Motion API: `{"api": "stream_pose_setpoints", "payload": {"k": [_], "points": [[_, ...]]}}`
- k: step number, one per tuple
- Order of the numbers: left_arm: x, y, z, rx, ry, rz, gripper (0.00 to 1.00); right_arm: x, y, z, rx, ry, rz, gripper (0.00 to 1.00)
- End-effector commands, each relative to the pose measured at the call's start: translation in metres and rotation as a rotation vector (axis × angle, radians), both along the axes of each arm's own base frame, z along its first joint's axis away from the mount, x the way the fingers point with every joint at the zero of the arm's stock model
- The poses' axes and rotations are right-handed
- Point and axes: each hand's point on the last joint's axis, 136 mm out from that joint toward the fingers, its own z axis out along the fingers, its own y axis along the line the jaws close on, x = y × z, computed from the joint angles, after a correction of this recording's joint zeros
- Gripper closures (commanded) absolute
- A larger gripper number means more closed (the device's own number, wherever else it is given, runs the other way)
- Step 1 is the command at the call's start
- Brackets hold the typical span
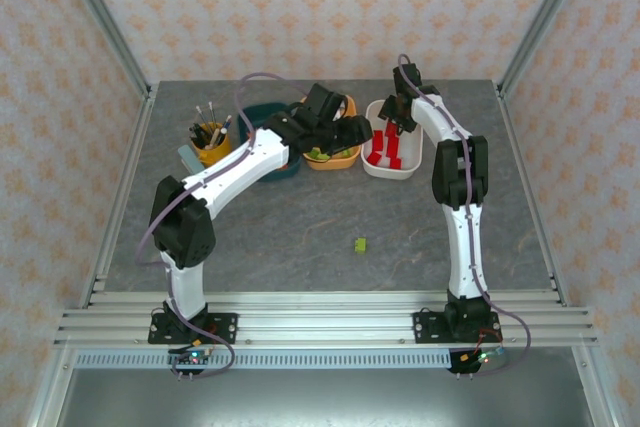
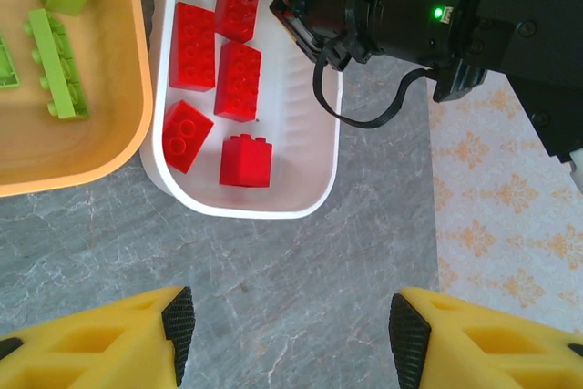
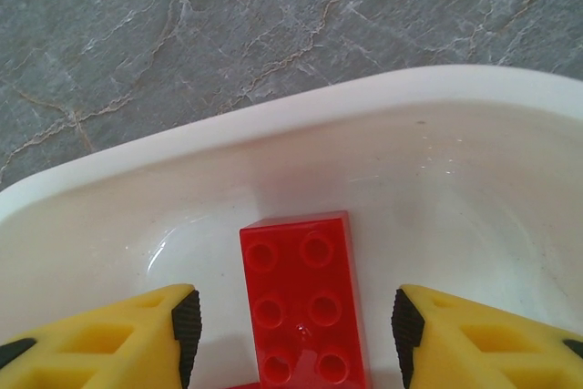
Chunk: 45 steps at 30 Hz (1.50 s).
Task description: Sort the legos into containers by color
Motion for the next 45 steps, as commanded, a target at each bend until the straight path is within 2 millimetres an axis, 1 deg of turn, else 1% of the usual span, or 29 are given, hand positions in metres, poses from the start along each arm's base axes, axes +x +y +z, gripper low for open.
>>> {"api": "stream_pose_setpoints", "payload": {"k": [1,5,8,10,11,12,15,18,24,26,28,31,34,37,40,45], "points": [[-0.009,0.010,0.012,0.029,-0.030,0.006,0.38,0.002,0.001,0.062,-0.015,-0.099,-0.003,0.40],[-0.017,0.017,0.008,0.052,-0.014,0.015,0.38,-0.010,0.012,0.102,-0.009,-0.162,0.007,0.41],[-0.026,0.023,0.004,0.057,-0.003,0.015,0.38,-0.029,0.022,0.129,-0.017,-0.207,0.018,0.41],[-0.035,0.028,0.000,0.065,0.011,0.009,0.38,-0.049,0.028,0.141,-0.005,-0.227,0.023,0.41],[-0.039,0.030,-0.003,0.071,0.017,0.006,0.38,-0.059,0.031,0.143,0.000,-0.227,0.027,0.41],[-0.045,0.033,-0.006,0.078,0.025,0.000,0.38,-0.070,0.034,0.150,0.007,-0.238,0.034,0.41],[-0.062,0.040,-0.016,0.112,0.044,-0.025,0.38,-0.111,0.041,0.152,0.023,-0.225,0.062,0.41],[-0.080,0.047,-0.029,0.155,0.067,-0.058,0.38,-0.159,0.045,0.141,0.034,-0.169,0.094,0.40],[-0.118,0.061,-0.058,0.201,0.120,-0.090,0.38,-0.258,0.055,0.106,0.058,-0.021,0.181,0.34],[-0.129,0.069,-0.066,0.215,0.133,-0.091,0.38,-0.289,0.064,0.090,0.078,0.047,0.231,0.31],[-0.142,0.078,-0.075,0.232,0.149,-0.092,0.38,-0.320,0.075,0.070,0.078,0.136,0.289,0.29],[-0.160,0.091,-0.090,0.244,0.176,-0.090,0.38,-0.354,0.089,0.042,0.089,0.231,0.355,0.24],[-0.175,0.103,-0.102,0.254,0.197,-0.087,0.38,-0.371,0.096,0.026,0.085,0.271,0.379,0.20],[-0.184,0.112,-0.110,0.265,0.208,-0.082,0.38,-0.379,0.095,0.010,0.063,0.295,0.372,0.21],[-0.187,0.115,-0.113,0.267,0.212,-0.077,0.38,-0.380,0.098,-0.003,0.064,0.301,0.371,0.24],[-0.190,0.116,-0.116,0.268,0.218,-0.077,0.38,-0.381,0.108,-0.010,0.057,0.308,0.379,0.27]]}}
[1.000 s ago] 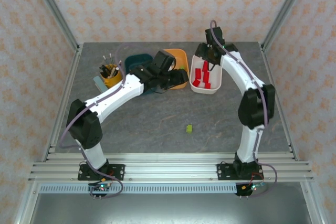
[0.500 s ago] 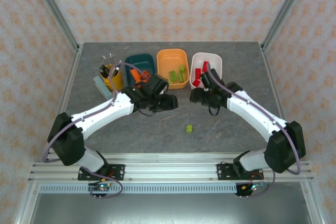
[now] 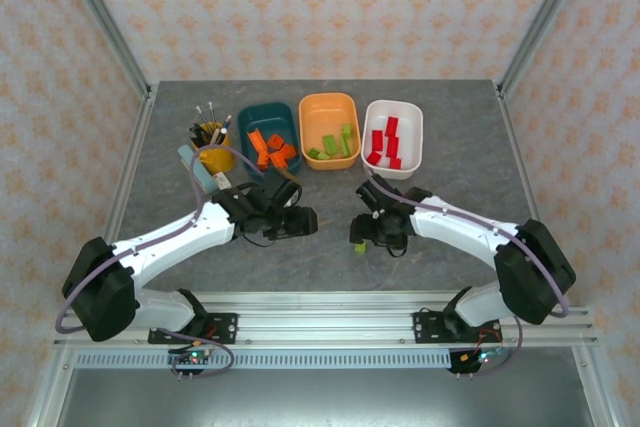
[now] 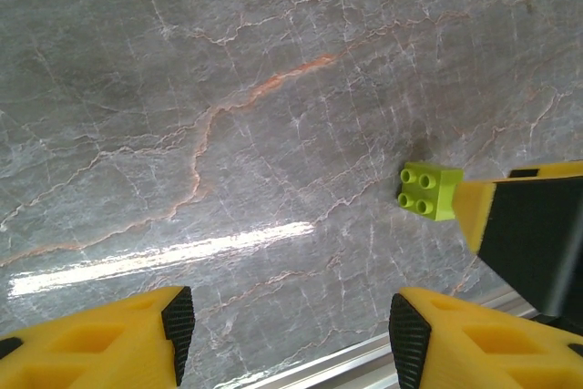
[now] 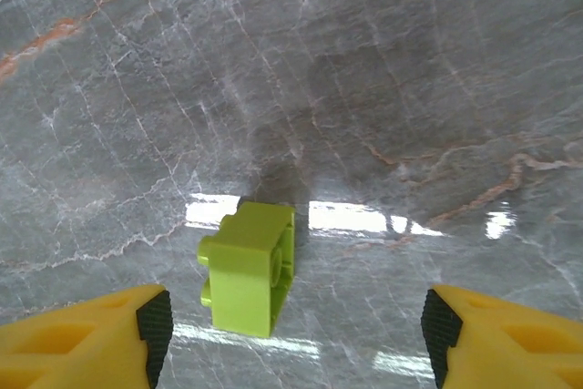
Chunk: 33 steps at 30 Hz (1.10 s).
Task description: Sort the legos into containers by color
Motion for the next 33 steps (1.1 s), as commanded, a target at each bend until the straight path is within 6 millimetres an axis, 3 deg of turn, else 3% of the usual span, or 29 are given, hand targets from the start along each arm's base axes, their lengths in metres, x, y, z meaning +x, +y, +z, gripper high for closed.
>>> {"api": "stream_pose_setpoints", "payload": {"k": [1,14,22,25,28,33], "points": [[-0.004,0.005,-0.001,0.018,-0.013,0.016,0.38,0.002,0.008,-0.006,0.006,-0.008,-0.019,0.29],[-0.016,0.016,-0.005,0.014,-0.007,0.037,0.38,0.001,0.013,-0.029,-0.026,0.021,-0.036,0.58],[-0.015,0.019,0.000,0.009,-0.022,0.050,0.38,0.005,0.013,-0.028,-0.048,0.014,-0.037,0.77],[-0.014,0.018,0.005,-0.004,-0.030,0.067,0.38,0.012,0.013,-0.013,-0.060,-0.018,-0.024,0.80],[-0.006,0.014,0.016,-0.049,-0.034,0.113,0.38,0.029,0.017,0.016,-0.077,-0.087,-0.004,0.82],[0.027,0.011,0.049,-0.159,-0.057,0.207,0.38,0.075,0.038,0.066,-0.074,-0.195,0.038,0.84]]}}
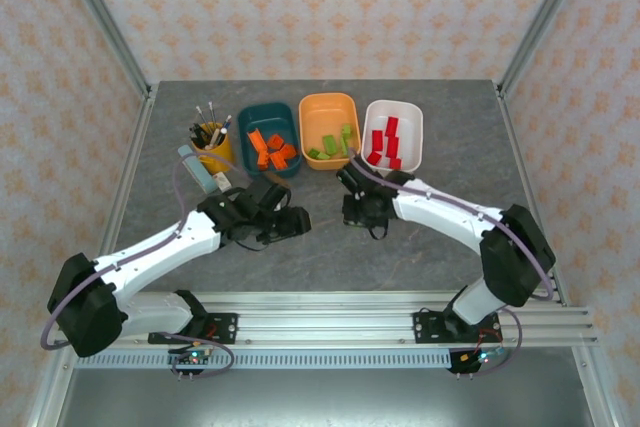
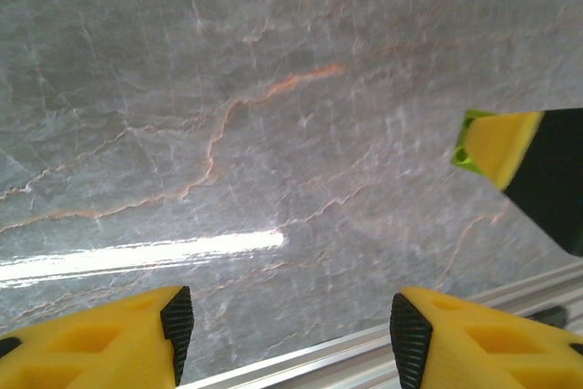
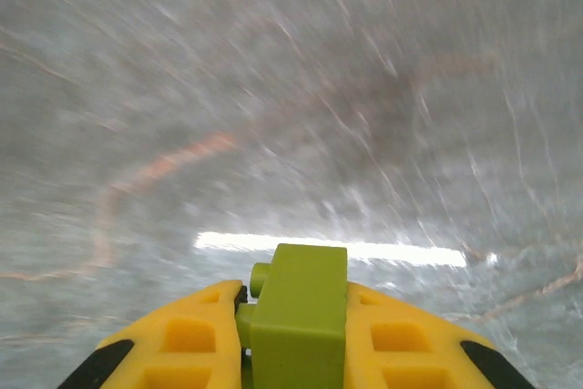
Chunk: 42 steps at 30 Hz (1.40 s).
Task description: Sort the legos into containers by color
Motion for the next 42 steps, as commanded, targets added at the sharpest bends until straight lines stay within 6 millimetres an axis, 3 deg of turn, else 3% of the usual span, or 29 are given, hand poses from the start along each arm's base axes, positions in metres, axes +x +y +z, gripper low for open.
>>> {"api": "stream_pose_setpoints", "payload": {"k": [1,6,11,15,21,27,33,37,42], "points": [[0.035,-0.004,0.040,-0.099,-0.066,0.087,0.38,0.031,0.000,0.024,-0.071,-0.072,0.033,0.84],[0.071,0.004,0.062,-0.108,-0.099,0.118,0.37,0.094,0.027,0.042,-0.015,-0.122,0.037,0.85],[0.106,0.013,0.064,-0.098,-0.115,0.155,0.38,0.149,0.053,0.044,0.032,-0.152,0.070,0.87],[0.139,0.020,0.065,-0.113,-0.143,0.206,0.38,0.187,0.067,0.034,0.070,-0.150,0.073,0.87],[0.180,0.025,0.077,-0.117,-0.182,0.222,0.38,0.227,0.081,0.011,0.096,-0.137,0.063,0.86],[0.198,0.025,0.082,-0.107,-0.188,0.214,0.39,0.252,0.092,-0.018,0.137,-0.119,0.032,0.85],[0.200,0.025,0.082,-0.113,-0.184,0.215,0.39,0.259,0.098,-0.043,0.156,-0.075,0.014,0.76],[0.199,0.024,0.085,-0.113,-0.187,0.210,0.39,0.262,0.098,-0.033,0.163,-0.098,0.005,0.63],[0.196,0.027,0.094,-0.112,-0.199,0.209,0.39,0.266,0.097,0.001,0.186,-0.153,0.002,0.55]]}}
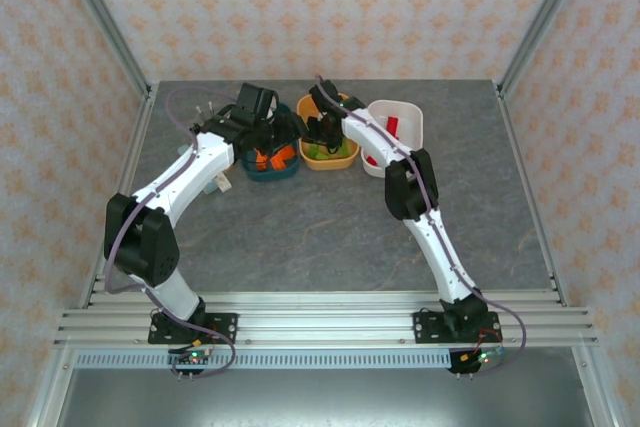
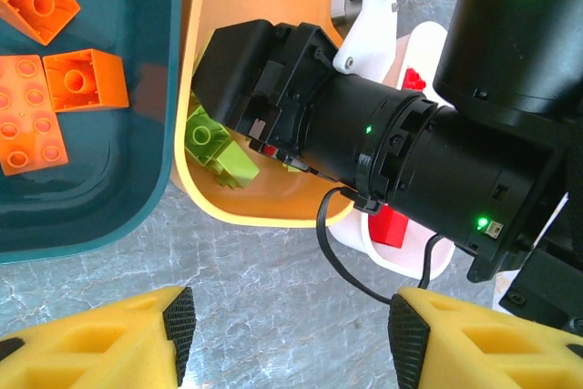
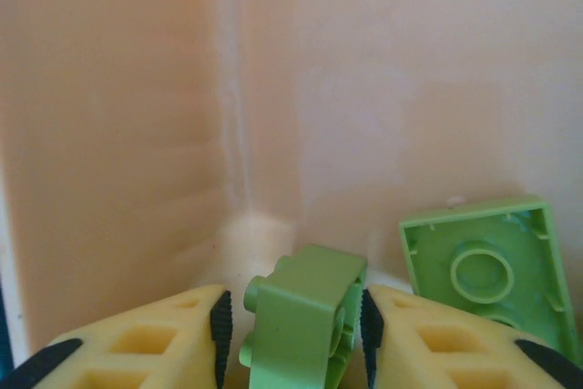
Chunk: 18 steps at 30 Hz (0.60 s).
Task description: Sort the legos into containers by color
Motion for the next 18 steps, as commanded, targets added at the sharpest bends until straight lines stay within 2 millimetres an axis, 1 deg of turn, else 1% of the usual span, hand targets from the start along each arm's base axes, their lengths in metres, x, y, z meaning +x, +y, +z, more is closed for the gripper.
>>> {"api": "stream_pose_setpoints", "payload": {"k": [1,3,6,8,10,13,15,18], "points": [[-0.002,0.005,0.020,0.005,-0.035,-0.011,0.39,0.005,0.001,0.057,0.047,-0.082,-0.010,0.54],[-0.006,0.008,0.025,0.012,-0.041,-0.007,0.39,0.004,0.001,0.075,0.065,-0.102,-0.010,0.54],[-0.017,0.015,0.031,0.026,-0.045,0.003,0.39,0.001,-0.002,0.108,0.093,-0.149,-0.011,0.53],[-0.027,0.020,0.033,0.035,-0.041,0.009,0.39,-0.004,-0.004,0.132,0.111,-0.185,-0.012,0.53],[-0.038,0.026,0.035,0.050,-0.038,0.014,0.39,-0.011,-0.009,0.151,0.121,-0.210,-0.013,0.54],[-0.058,0.037,0.035,0.075,-0.029,0.022,0.39,-0.025,-0.020,0.177,0.135,-0.248,-0.020,0.54],[-0.073,0.044,0.031,0.090,-0.014,0.023,0.38,-0.038,-0.030,0.188,0.139,-0.267,-0.035,0.54],[-0.096,0.052,0.023,0.109,0.014,0.013,0.38,-0.064,-0.049,0.201,0.151,-0.308,-0.051,0.54]]}}
